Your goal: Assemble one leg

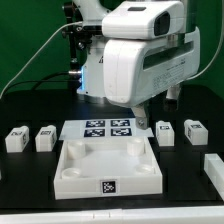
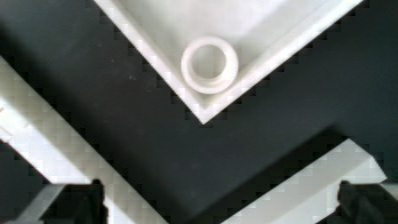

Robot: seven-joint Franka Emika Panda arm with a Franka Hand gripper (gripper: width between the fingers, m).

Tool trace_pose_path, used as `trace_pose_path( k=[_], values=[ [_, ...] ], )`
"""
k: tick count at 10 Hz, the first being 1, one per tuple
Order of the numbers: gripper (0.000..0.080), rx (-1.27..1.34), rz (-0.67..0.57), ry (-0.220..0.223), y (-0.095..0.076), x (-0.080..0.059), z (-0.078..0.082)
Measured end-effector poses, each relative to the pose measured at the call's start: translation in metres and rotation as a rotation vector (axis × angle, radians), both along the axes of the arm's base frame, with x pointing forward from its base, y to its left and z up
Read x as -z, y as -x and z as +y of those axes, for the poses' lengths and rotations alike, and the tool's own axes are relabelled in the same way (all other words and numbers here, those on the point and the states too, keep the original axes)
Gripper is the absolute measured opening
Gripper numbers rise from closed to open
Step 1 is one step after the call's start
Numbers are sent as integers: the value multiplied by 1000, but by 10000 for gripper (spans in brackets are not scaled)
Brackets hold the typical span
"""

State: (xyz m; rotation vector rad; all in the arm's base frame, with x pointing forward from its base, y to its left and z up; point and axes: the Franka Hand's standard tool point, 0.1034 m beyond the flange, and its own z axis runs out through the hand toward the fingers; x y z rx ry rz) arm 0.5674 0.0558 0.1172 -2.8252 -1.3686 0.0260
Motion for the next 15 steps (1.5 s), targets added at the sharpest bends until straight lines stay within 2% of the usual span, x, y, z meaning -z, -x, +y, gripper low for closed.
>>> trace_pose_path(
  k=[2, 3, 4, 6, 7, 9, 15],
  values=[
    [650, -31, 0, 0, 0, 0, 0],
    [650, -203, 1, 4, 0, 0, -2],
    [650, -199, 1, 4, 0, 1, -2],
    [650, -204, 13, 4, 10, 5, -2],
    [650, -317, 11, 5, 16, 9, -6],
    [650, -513, 21, -1, 40, 17, -17],
    [650, -539, 28, -4, 43, 20, -19]
  ],
)
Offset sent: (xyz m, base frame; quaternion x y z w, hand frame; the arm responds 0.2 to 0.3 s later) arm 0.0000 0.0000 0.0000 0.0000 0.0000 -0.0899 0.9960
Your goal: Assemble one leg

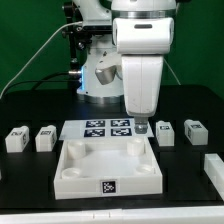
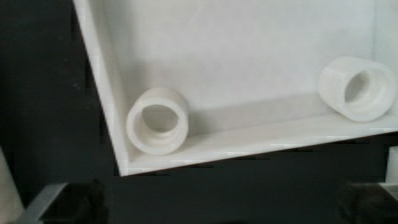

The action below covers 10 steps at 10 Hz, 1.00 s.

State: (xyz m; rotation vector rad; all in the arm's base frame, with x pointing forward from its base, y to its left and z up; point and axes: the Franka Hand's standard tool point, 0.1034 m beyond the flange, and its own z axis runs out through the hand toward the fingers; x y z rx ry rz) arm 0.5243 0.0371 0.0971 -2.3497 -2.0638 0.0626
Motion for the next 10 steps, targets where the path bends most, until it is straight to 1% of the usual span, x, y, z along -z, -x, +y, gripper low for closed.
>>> trace_pose_path(
  k=[1, 3, 5, 9, 10],
  values=[
    [650, -2, 4, -1, 9, 6, -2],
    [650, 16, 36, -2, 48, 28, -14],
    [650, -18, -11, -16, 64, 41, -24],
    [650, -3, 3, -14, 64, 41, -24],
    [650, -47, -9, -11, 68, 45, -25]
  ],
)
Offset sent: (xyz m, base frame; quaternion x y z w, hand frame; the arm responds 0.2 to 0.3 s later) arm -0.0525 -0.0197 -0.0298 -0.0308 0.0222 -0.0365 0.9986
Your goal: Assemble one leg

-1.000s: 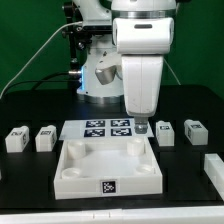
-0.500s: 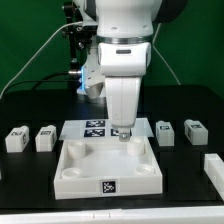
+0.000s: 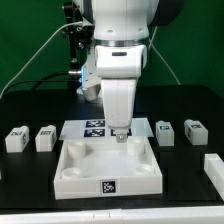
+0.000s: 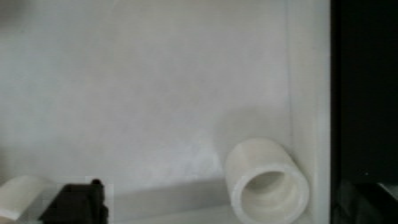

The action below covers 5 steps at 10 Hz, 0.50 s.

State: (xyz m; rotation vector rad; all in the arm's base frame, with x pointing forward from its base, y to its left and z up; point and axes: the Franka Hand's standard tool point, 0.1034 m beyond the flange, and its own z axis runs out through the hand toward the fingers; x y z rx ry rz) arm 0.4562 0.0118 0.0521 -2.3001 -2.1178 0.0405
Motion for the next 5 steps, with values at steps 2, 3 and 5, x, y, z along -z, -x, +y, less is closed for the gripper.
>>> trace_pose_path(
  k=[2, 3, 5],
  values=[
    [650, -56, -16, -3, 26, 16, -14],
    [650, -69, -14, -7, 34, 24, -21],
    [650, -53, 9, -12, 41, 35, -26]
  ],
)
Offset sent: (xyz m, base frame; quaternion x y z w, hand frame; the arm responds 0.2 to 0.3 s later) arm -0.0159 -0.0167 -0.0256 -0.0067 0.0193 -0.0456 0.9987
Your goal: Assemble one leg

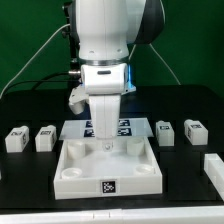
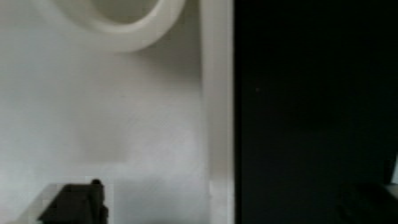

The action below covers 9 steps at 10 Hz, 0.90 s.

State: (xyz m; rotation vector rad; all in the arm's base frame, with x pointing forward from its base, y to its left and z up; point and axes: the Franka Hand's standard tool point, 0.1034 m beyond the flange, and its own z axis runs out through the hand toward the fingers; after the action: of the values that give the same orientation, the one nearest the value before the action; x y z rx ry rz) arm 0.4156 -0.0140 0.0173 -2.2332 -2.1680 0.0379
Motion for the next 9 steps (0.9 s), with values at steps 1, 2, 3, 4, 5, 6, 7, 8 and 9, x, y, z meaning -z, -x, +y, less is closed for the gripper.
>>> trace_pose_path(
  k=[1, 2, 3, 4, 5, 6, 7, 8, 9],
  values=[
    [650, 1, 10, -2, 2, 5, 0],
    [650, 4, 15, -3, 2, 9, -4],
    [650, 14, 14, -5, -1, 11, -10],
    [650, 23, 14, -4, -1, 11, -10],
    [540, 23, 15, -4, 0, 11, -10],
    [405, 23, 15, -5, 0, 11, -10],
    [405, 23, 15, -5, 0, 11, -11],
    [204, 23, 16, -5, 0, 11, -11],
    [78, 23, 16, -5, 0, 11, -11]
  ],
)
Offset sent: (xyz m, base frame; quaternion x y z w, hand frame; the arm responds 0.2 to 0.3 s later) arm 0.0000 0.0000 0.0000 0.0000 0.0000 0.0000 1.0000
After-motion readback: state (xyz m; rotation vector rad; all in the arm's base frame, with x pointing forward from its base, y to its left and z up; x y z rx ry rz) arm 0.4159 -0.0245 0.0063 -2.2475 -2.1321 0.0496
